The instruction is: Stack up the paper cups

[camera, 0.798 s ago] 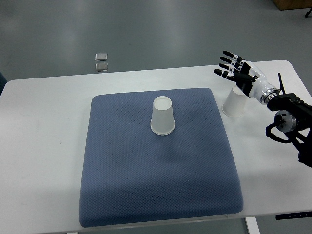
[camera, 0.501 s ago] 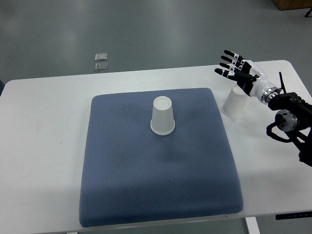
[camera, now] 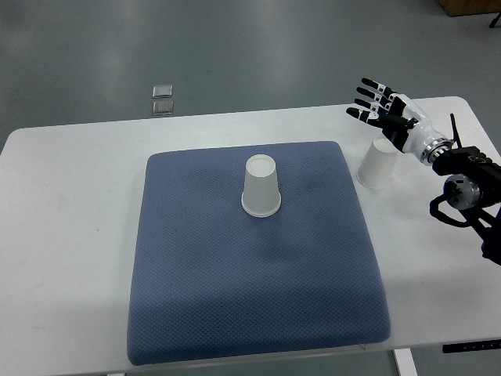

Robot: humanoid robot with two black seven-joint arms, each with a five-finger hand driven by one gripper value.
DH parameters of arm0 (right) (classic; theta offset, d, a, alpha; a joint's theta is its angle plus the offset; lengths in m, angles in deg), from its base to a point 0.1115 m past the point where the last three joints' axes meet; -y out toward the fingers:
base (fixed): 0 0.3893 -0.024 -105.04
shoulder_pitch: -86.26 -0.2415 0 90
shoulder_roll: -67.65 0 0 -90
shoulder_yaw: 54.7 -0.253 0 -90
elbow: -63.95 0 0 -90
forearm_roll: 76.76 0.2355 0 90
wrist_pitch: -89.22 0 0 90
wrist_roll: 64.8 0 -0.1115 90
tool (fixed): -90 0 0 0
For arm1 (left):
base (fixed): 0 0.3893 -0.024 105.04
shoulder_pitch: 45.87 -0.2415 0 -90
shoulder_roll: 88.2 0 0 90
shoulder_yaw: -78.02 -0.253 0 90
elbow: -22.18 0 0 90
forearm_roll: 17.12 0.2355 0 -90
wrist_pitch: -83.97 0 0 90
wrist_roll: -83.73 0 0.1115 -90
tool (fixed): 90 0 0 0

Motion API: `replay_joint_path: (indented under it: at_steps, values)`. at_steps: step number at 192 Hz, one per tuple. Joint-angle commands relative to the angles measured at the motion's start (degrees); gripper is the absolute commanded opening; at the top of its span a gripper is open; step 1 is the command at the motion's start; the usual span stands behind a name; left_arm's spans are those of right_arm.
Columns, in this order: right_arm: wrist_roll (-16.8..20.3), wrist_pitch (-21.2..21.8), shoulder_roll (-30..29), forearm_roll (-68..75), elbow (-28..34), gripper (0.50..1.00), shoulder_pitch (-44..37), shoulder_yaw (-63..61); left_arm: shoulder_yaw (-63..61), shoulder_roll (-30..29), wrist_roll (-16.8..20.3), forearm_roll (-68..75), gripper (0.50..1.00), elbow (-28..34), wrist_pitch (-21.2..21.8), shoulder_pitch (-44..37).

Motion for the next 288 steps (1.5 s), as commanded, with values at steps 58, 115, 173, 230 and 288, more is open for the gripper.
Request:
replay_joint_path:
  at_steps: [58, 115, 173, 230, 288]
  values:
    - [-0.17, 0.11, 0.19, 0.09, -0.17, 0.917, -0.12, -0.80, 0.00, 0.00, 0.01, -0.08, 1.000, 0.00, 0.01, 0.00]
    - [-1.40, 0.11, 1.42, 0.09, 0.01, 0.913, -0.38, -0.98, 0.00, 0.00, 0.01, 0.00, 1.000, 0.00, 0.01, 0.00]
    - [-1.93, 0.03, 8.37, -7.21, 3.08, 0.911, -2.14, -0.27, 0.00, 0.00, 0.01, 0.00, 1.000, 0.00, 0.01, 0.00]
    - [-5.18, -0.68, 12.14, -44.91, 6.51, 0.909, -3.37, 0.25, 0.00, 0.00, 0.01, 0.00, 1.000, 0.00, 0.01, 0.00]
    - [-5.27, -0.59, 15.04, -60.03, 5.98, 0.911, -4.95, 5.70, 0.00, 0.00, 0.01, 0.00, 1.000, 0.00, 0.01, 0.00]
